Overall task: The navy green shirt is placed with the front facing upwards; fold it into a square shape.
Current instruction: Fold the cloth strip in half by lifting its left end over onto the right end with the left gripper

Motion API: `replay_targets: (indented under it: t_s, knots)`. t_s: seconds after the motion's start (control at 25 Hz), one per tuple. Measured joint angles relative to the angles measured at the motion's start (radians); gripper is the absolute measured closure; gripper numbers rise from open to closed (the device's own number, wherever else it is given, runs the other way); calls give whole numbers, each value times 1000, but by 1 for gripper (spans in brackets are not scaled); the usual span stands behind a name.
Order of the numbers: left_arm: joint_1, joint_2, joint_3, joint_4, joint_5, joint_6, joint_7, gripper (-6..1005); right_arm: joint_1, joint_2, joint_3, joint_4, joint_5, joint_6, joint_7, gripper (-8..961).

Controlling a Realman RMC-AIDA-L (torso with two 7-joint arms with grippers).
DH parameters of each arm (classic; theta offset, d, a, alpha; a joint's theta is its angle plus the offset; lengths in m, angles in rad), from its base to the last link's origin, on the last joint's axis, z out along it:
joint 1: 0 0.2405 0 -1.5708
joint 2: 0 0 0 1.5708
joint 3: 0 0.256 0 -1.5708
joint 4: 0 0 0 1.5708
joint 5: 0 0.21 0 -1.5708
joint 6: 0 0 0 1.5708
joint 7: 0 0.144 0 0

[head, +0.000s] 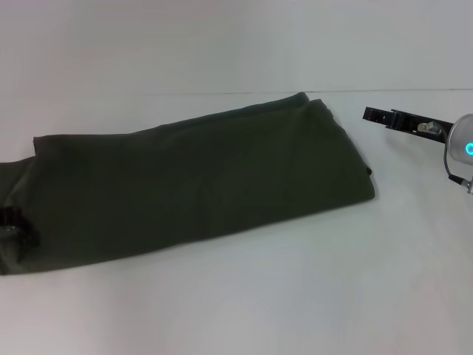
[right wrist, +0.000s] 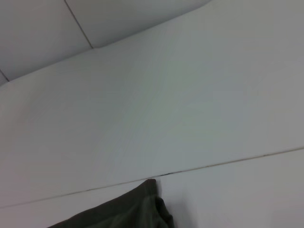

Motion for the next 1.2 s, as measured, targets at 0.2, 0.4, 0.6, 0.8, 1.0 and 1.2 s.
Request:
replay_targets:
  t_s: [0.2,0.4,0.6,0.8,1.0,1.2]
  knots:
    - [-2,-2,1,2,7,-2,3,774,0,0,0,0,0,2,0,176]
    - [1,5,1,2,9,15,-3,865,1,0,0,0,0,2,0,176]
    - [7,9,-3,5,9,24,-4,888,1,0,0,0,0,0,0,176]
    - [7,9,-7,6,8,27,-5,891,-5,-1,0,0,-2,-22,3,181]
    - [6,12,-3,10,9,48,-3,900,-17,-11,0,0,-2,-50,8,182]
    - [5,12,0,17,9,70,2,910,-21,-13,2,0,-2,-54,9,182]
